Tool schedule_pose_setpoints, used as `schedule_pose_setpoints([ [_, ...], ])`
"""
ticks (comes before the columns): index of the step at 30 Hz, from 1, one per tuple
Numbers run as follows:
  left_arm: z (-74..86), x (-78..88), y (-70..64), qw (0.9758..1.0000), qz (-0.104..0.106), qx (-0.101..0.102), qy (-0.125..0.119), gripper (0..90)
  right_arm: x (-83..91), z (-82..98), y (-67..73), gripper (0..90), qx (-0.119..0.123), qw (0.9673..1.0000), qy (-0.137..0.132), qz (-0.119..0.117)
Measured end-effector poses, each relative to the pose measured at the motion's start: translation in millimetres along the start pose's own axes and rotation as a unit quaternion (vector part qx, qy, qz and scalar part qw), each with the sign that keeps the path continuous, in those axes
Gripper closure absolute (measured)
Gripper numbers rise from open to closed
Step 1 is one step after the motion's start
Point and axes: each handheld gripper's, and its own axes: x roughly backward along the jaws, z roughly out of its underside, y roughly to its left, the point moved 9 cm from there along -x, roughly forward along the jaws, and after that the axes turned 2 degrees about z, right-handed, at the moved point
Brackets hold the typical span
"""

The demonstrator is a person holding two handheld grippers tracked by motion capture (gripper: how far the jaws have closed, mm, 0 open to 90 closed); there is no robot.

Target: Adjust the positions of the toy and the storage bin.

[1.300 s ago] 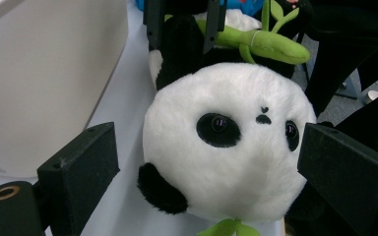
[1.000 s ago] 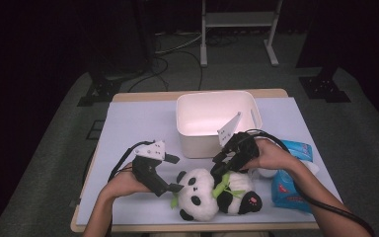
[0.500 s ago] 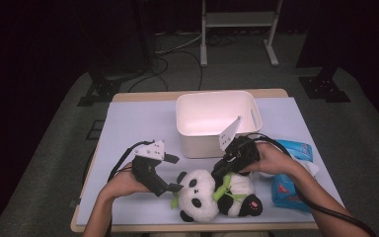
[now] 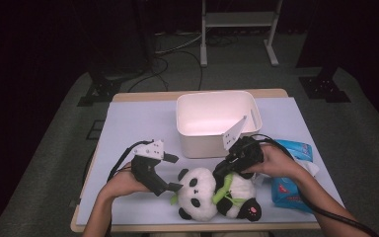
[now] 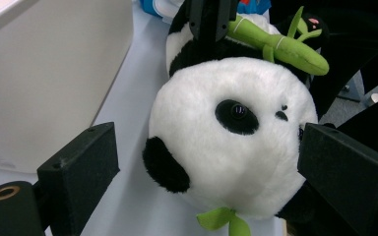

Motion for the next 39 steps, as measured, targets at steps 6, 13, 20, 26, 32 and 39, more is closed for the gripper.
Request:
schedule_pose_setpoints([
  [6, -0.6, 2.2, 0.6, 1.0, -0.003, -0.001, -0.002, 7.5, 2.7, -1.6, 1.7, 77.3, -0.001, 1.0, -0.007, -0.002],
  [13, -0.6, 6.2, 1.6, 0.9999, -0.008, -0.001, -0.007, 7.5, 12.5, -5.3, 3.4, 77.5, 0.0, 0.9998, -0.017, 0.004],
  [20, -0.7, 10.6, 2.8, 0.9998, -0.014, -0.001, -0.012, 7.5, 20.9, -7.0, 5.1, 77.7, -0.001, 0.9996, -0.024, 0.013],
  [26, -0.4, 13.8, 3.5, 0.9997, -0.017, 0.002, -0.017, 7.5, 31.7, -11.0, 8.5, 77.7, -0.001, 0.9994, -0.029, 0.018],
  [32, 0.0, 18.9, 4.8, 0.9996, -0.021, 0.0, -0.021, 7.5, 42.7, -16.1, 11.2, 77.6, 0.001, 0.9993, -0.034, 0.017],
  [39, 1.7, 25.0, 6.5, 0.9993, -0.03, 0.001, -0.024, 7.5, 56.6, -23.4, 12.4, 77.6, -0.001, 0.999, -0.041, 0.017],
])
